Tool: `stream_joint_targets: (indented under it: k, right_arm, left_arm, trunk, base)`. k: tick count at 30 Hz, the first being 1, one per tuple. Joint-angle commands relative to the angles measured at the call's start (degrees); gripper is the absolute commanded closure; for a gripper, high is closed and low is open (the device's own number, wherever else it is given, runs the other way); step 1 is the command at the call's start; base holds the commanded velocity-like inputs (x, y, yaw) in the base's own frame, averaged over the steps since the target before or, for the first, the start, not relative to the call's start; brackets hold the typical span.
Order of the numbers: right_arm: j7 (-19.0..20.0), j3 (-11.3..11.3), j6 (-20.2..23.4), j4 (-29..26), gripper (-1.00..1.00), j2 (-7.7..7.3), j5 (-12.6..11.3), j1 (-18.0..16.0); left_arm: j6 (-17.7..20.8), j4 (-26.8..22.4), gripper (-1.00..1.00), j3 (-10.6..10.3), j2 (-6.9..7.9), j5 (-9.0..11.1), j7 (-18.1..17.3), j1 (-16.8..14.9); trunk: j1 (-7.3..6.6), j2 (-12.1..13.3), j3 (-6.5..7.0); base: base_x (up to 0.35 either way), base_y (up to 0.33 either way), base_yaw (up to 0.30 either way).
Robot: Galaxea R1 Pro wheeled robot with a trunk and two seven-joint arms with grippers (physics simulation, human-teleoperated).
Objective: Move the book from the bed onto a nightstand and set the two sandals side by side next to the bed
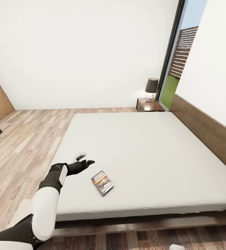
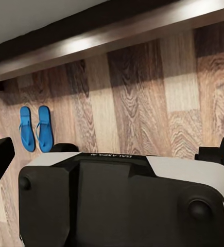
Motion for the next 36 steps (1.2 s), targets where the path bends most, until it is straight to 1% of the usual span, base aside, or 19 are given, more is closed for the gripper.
stream_joint_targets:
  k: [1,36]
  right_arm:
    - [0.2,-0.1,0.1,0.0,-1.00,0.02,-0.2,0.0]
    - [0.2,-0.1,0.1,0.1,-1.00,0.07,-0.2,0.0]
  left_arm:
    - [0.3,-0.1,-1.00,0.5,-0.09,-0.6,-0.5,-0.1]
    - [0.3,0.0,-1.00,0.5,-0.09,-0.4,-0.5,-0.1]
  trunk:
    - [0.03,-0.1,-0.21]
    - [0.03,-0.1,-3.35]
  base:
    - [0.000,0.000,0.000]
    - [0.000,0.000,0.000]
